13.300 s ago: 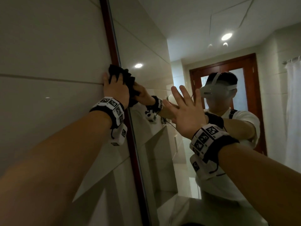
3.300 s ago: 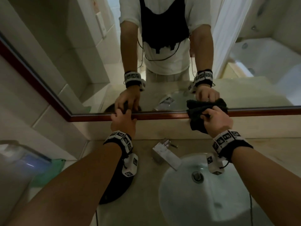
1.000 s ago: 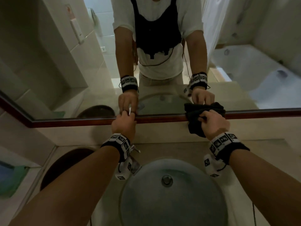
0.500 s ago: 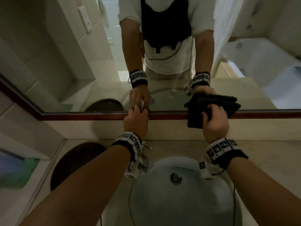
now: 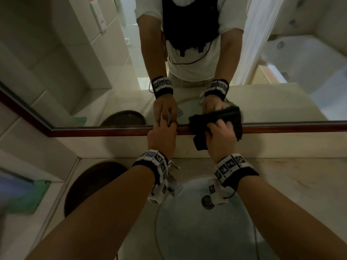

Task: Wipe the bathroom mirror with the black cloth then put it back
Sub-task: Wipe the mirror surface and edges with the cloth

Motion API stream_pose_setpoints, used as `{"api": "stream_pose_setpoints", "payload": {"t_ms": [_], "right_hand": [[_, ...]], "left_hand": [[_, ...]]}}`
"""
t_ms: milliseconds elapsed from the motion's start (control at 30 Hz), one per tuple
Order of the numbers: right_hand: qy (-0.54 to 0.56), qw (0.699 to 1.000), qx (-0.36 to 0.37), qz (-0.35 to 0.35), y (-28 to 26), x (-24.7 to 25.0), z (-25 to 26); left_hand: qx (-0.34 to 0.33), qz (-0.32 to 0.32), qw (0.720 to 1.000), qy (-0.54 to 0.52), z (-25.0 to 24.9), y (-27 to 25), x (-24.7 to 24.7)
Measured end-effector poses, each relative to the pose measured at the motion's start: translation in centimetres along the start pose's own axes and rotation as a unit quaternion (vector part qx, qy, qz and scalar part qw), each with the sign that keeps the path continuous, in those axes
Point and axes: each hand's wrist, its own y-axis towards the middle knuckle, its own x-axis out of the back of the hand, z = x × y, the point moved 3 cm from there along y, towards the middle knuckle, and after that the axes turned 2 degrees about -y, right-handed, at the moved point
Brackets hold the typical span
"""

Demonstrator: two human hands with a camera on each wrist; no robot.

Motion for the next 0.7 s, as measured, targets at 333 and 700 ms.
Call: {"api": "stream_pose_setpoints", "payload": {"t_ms": [333, 700], "right_hand": [[-0.010, 0.995, -0.016, 0.096, 0.4, 3.1, -5.9], [-0.065, 0.976, -0.134, 0.159, 1.6, 11.2, -22.0]], "left_hand": [[0.020, -0.017, 0.999, 0.031, -1.8, -0.4, 1.3], [-0.027, -0.042, 0.998, -0.030, -12.6, 1.2, 1.6]]}}
